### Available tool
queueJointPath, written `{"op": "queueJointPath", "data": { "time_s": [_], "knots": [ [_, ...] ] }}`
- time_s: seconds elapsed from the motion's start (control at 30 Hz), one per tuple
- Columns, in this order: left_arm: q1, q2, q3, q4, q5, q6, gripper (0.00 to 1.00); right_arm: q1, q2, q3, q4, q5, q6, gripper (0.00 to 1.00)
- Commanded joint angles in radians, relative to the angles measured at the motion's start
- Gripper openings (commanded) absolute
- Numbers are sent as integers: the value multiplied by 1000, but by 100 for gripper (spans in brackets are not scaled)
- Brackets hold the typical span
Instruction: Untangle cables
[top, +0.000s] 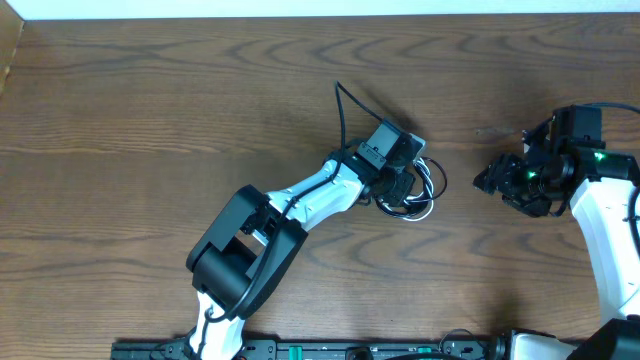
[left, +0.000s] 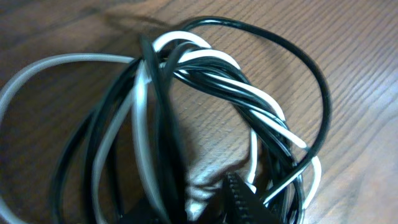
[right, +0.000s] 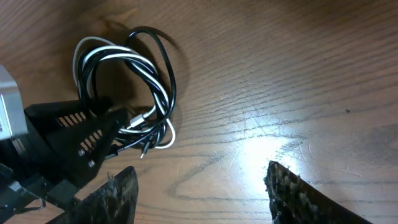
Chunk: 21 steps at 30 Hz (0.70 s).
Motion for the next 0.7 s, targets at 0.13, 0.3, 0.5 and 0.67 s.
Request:
{"op": "queueJointPath", "data": {
  "time_s": [0.13, 0.3, 0.5, 0.67],
  "knots": [
    [20, -44, 13, -6, -35, -42, 7, -6, -8, 16, -7, 8, -16, 63],
    [57, -203, 13, -24, 21, -88, 8, -6, -8, 11, -7, 8, -17, 63],
    [99, -411, 13, -25, 106, -119, 7, -6, -8, 10, -7, 8, -17, 63],
    [117, -517, 13, -24, 108, -129, 7, -6, -8, 10, -8, 8, -16, 63]
  ]
}}
